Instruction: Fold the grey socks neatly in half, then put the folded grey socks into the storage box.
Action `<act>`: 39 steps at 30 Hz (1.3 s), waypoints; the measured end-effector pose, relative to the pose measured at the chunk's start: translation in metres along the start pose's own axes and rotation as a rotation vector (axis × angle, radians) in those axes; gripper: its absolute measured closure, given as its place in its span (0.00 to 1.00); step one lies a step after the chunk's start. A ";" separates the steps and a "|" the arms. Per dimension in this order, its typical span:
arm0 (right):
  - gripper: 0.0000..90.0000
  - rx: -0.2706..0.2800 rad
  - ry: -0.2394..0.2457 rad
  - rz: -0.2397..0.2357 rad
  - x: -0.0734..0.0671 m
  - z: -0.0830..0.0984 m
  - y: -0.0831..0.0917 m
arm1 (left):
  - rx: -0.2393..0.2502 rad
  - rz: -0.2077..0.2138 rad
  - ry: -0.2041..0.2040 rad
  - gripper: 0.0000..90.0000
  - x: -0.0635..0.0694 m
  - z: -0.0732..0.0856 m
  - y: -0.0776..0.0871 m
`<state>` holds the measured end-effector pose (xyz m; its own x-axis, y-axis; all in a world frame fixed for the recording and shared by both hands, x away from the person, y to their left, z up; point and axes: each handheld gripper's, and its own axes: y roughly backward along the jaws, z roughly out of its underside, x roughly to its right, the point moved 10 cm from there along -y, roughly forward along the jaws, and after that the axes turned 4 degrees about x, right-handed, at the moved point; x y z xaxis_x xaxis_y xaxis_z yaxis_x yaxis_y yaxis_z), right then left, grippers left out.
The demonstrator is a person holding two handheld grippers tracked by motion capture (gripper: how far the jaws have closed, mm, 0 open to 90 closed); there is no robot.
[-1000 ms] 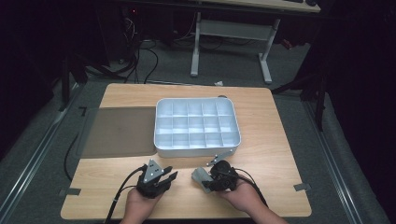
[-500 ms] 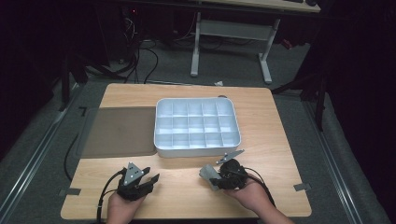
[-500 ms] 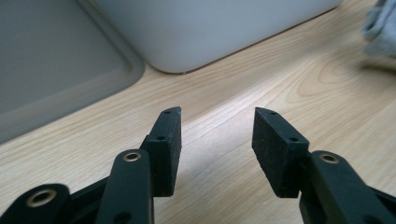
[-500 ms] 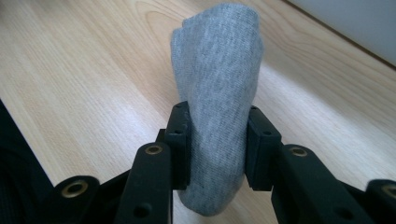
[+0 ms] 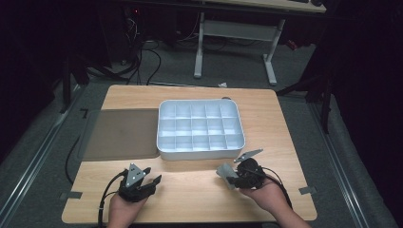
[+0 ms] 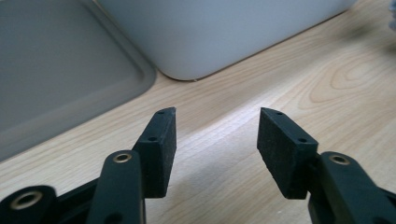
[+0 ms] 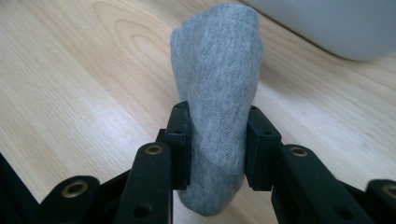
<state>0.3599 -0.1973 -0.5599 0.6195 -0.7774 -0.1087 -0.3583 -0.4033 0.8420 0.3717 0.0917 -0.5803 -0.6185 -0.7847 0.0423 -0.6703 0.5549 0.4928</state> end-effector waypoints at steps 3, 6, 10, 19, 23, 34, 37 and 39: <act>0.76 0.003 -0.029 -0.003 0.009 0.003 0.007 | 0.003 0.010 -0.013 0.51 0.005 -0.001 0.001; 0.76 0.002 -0.033 0.014 0.016 0.004 0.012 | 0.012 0.017 -0.021 0.51 0.007 -0.002 0.001; 0.76 -0.008 -0.040 0.035 0.026 0.004 0.019 | 0.014 0.017 -0.029 0.51 0.008 -0.002 0.000; 0.77 -0.004 -0.067 0.057 0.041 -0.003 0.033 | 0.007 0.014 -0.024 0.50 0.006 0.001 0.000; 0.77 -0.003 -0.062 0.057 0.046 -0.012 0.041 | 0.012 0.010 -0.021 0.50 0.006 0.001 0.001; 0.77 -0.026 -0.065 0.101 0.061 -0.055 0.055 | 0.002 0.016 -0.041 0.50 0.010 0.002 0.000; 0.77 -0.037 -0.063 0.114 0.064 -0.068 0.054 | -0.002 0.020 -0.043 0.50 0.011 0.003 0.001; 0.77 -0.050 -0.067 0.120 0.067 -0.076 0.053 | 0.001 0.019 -0.045 0.50 0.011 0.003 0.001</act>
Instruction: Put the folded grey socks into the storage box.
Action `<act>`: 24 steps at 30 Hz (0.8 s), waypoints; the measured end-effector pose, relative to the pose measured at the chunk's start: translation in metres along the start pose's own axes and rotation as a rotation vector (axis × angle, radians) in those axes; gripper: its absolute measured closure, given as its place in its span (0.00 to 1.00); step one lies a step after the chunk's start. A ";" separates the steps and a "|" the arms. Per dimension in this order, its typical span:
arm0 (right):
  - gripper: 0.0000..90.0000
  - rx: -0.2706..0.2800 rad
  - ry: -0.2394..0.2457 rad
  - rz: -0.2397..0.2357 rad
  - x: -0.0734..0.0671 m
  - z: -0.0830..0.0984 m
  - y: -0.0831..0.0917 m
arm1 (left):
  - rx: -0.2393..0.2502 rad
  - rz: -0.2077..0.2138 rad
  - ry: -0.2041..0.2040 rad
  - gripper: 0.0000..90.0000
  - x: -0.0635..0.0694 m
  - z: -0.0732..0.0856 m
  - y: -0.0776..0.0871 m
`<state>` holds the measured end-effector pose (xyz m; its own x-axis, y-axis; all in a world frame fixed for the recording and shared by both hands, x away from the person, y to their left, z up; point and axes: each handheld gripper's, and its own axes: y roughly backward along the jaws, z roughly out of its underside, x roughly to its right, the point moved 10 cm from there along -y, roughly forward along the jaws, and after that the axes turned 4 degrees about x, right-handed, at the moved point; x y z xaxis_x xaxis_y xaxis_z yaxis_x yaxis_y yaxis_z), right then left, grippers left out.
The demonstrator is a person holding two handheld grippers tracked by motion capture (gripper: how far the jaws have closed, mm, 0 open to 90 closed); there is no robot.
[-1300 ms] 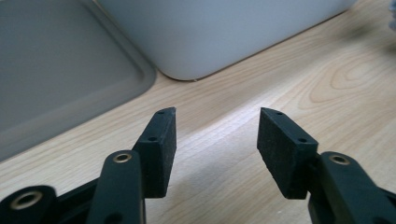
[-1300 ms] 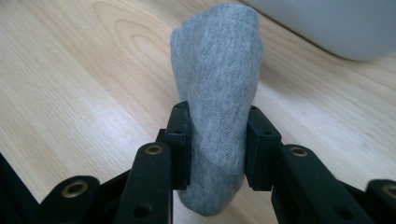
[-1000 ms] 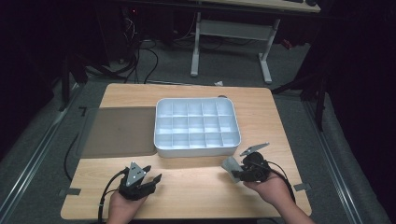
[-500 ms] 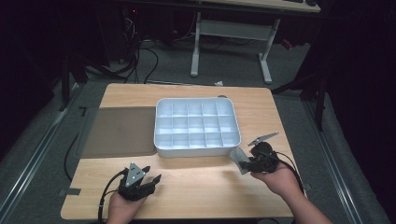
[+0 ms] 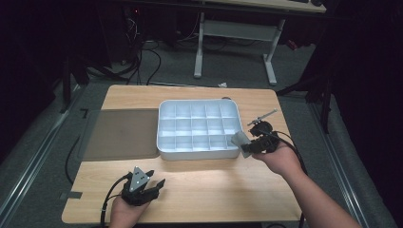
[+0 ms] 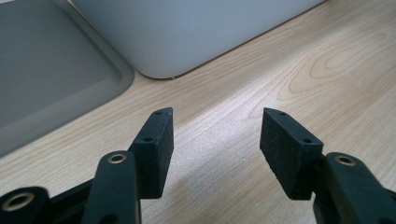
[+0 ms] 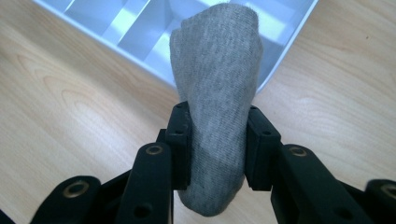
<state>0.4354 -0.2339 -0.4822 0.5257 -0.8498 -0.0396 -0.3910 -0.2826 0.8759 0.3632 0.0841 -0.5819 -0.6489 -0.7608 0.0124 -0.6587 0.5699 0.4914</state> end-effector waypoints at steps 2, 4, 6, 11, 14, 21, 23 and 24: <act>0.77 -0.014 0.004 0.022 0.003 -0.007 -0.003 | -0.001 0.000 -0.002 0.50 0.000 0.000 0.000; 0.77 -0.033 0.002 0.031 0.003 -0.014 -0.007 | -0.001 0.001 -0.002 0.50 0.000 0.000 -0.001; 0.77 -0.054 -0.002 0.048 0.003 -0.018 -0.013 | -0.002 0.004 -0.002 0.50 0.000 0.000 0.000; 0.77 -0.103 -0.017 0.080 0.007 -0.026 -0.031 | 0.000 0.005 -0.004 0.50 0.000 0.000 0.000; 0.77 -0.134 -0.031 0.099 0.012 -0.027 -0.042 | -0.001 0.005 -0.005 0.50 -0.001 0.000 0.001; 0.79 -0.237 -0.013 0.111 0.013 -0.021 -0.066 | -0.002 0.005 -0.006 0.50 -0.002 0.000 0.000; 0.79 -0.266 0.007 0.117 0.012 -0.019 -0.073 | 0.000 0.003 -0.005 0.50 -0.002 0.000 0.001; 0.79 -0.277 0.012 0.119 0.012 -0.018 -0.075 | 0.001 0.002 -0.005 0.50 -0.003 0.000 0.001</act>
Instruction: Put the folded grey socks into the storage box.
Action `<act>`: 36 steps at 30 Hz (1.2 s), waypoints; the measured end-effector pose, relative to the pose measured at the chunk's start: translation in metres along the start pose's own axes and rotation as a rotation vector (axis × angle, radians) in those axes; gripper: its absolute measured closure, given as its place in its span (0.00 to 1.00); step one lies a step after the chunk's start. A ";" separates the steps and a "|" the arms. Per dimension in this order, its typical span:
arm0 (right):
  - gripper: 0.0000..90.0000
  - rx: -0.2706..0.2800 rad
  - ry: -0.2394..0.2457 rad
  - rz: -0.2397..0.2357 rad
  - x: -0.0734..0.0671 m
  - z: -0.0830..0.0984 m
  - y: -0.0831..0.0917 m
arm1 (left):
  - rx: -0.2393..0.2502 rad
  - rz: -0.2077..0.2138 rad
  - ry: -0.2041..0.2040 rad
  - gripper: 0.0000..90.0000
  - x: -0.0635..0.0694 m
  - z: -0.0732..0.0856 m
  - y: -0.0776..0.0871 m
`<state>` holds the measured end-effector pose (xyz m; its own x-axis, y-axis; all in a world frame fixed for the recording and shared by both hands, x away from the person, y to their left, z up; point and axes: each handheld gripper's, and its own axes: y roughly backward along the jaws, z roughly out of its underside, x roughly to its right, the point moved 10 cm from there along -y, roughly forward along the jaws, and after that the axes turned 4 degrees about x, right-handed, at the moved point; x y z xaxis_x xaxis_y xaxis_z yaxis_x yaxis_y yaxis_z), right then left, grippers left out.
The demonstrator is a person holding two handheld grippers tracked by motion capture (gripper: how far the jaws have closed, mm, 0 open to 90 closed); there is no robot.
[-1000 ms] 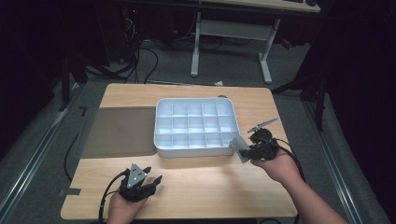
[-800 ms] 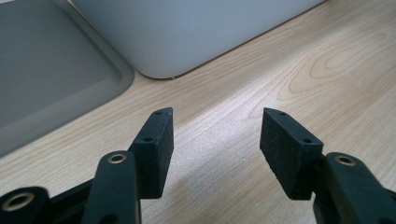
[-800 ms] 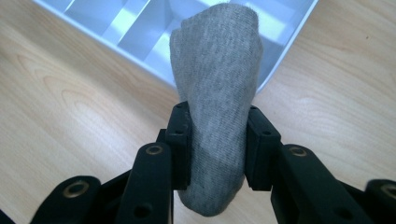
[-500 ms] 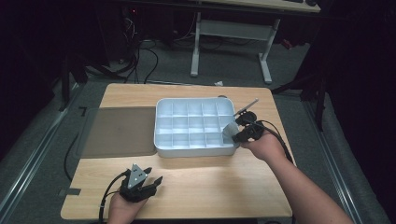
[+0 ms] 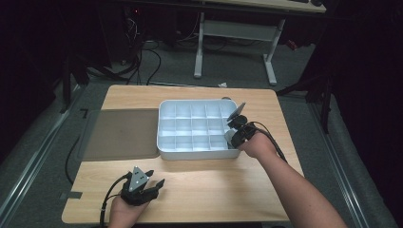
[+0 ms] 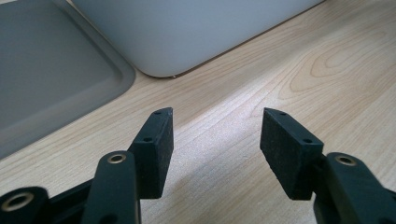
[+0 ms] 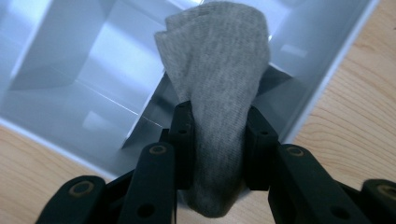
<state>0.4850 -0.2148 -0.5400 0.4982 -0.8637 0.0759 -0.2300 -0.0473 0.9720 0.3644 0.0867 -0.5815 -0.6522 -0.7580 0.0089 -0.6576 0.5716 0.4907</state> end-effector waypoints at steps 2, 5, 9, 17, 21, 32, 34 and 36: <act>0.80 -0.017 0.011 0.001 0.000 0.000 -0.005 | 0.001 0.000 0.002 0.50 0.000 0.000 0.000; 0.80 -0.029 0.017 0.001 -0.001 0.001 -0.010 | -0.003 0.001 -0.001 0.50 0.000 0.001 -0.001; 0.80 -0.028 0.022 0.002 -0.002 0.002 -0.013 | -0.006 0.001 -0.007 0.50 0.001 0.001 -0.001; 0.79 -0.019 0.026 -0.006 -0.003 0.002 -0.015 | -0.007 0.001 -0.008 0.50 0.002 0.001 -0.002; 0.79 -0.016 0.015 -0.003 -0.004 0.002 -0.016 | -0.008 0.003 -0.008 0.50 0.002 0.001 -0.002; 0.78 -0.017 0.008 -0.005 -0.007 0.004 -0.022 | -0.012 0.009 -0.011 0.50 0.004 0.002 -0.002; 0.76 -0.010 0.026 -0.008 -0.006 0.003 -0.023 | -0.013 0.009 -0.011 0.50 0.004 0.002 -0.002; 0.73 -0.015 0.020 -0.014 -0.007 0.002 -0.021 | -0.009 0.007 -0.009 0.50 0.004 0.002 -0.002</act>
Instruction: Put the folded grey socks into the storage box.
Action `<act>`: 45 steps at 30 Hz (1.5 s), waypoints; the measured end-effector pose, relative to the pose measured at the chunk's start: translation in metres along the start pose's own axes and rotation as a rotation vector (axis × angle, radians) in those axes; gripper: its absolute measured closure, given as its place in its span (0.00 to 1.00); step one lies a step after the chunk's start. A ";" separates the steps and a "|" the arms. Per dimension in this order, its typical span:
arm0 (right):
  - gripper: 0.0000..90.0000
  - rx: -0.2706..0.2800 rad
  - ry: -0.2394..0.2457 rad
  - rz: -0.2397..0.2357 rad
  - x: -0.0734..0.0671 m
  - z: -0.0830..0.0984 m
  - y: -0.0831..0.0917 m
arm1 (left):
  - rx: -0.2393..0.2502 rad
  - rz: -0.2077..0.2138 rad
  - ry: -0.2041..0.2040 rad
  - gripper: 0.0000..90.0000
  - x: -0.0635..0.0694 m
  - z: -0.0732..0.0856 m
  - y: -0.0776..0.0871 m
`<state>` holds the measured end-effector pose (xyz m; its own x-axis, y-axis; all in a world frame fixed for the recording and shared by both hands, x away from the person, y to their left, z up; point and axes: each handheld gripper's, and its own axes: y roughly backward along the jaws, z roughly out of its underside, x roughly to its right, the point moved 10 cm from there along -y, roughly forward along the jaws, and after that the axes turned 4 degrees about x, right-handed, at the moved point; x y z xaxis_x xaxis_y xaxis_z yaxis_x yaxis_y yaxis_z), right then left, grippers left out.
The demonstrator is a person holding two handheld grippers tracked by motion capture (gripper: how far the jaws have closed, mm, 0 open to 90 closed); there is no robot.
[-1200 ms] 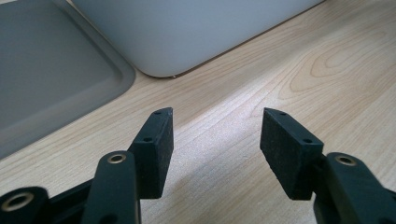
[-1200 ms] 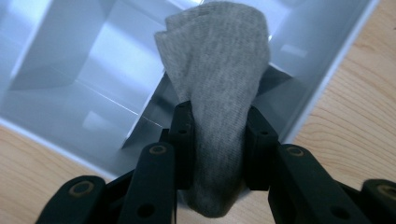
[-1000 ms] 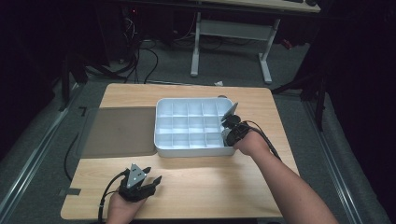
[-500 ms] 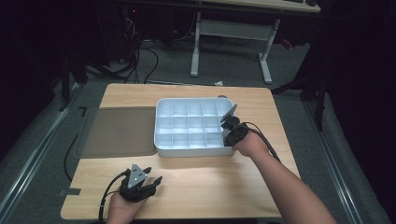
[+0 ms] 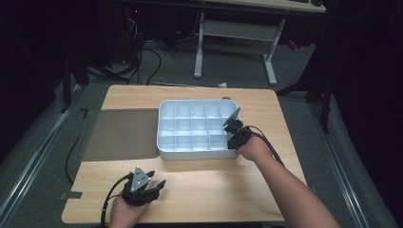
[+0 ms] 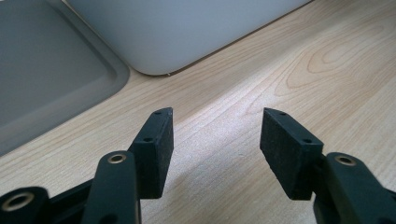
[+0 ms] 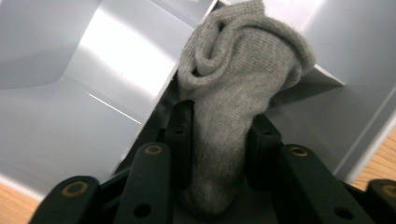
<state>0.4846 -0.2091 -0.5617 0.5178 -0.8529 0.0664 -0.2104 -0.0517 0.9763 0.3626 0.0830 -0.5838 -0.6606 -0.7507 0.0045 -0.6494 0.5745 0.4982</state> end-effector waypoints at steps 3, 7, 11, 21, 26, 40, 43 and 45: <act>0.70 -0.005 -0.014 -0.020 -0.002 -0.001 0.004 | 0.002 0.005 0.006 0.50 0.000 0.000 0.000; 0.66 -0.001 -0.006 -0.015 -0.001 -0.002 0.009 | 0.006 0.009 0.013 0.50 0.000 -0.001 0.001; 0.62 0.011 -0.022 -0.012 0.002 -0.004 0.015 | 0.006 0.009 0.013 0.50 0.000 -0.001 0.001; 0.56 0.061 -0.024 -0.032 0.001 -0.014 0.037 | 0.006 0.010 0.014 0.50 0.000 -0.001 0.001; 0.64 0.079 -0.035 -0.046 -0.001 -0.017 0.049 | 0.005 0.012 0.014 0.50 0.000 -0.001 0.000; 1.00 0.008 0.013 -0.033 0.002 0.005 0.031 | -0.002 0.014 0.008 0.50 0.001 0.001 -0.001; 1.00 -0.012 0.008 -0.037 0.000 0.008 0.019 | -0.006 0.015 0.009 0.50 0.001 0.001 -0.001; 1.00 -0.019 0.008 -0.042 -0.001 0.008 0.013 | -0.002 0.015 0.015 0.50 0.001 0.001 -0.001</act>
<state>0.4743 -0.2130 -0.5508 0.5327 -0.8458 0.0273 -0.1726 -0.0771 0.9820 0.3622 0.0820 -0.5851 -0.6644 -0.7470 0.0243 -0.6389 0.5846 0.5001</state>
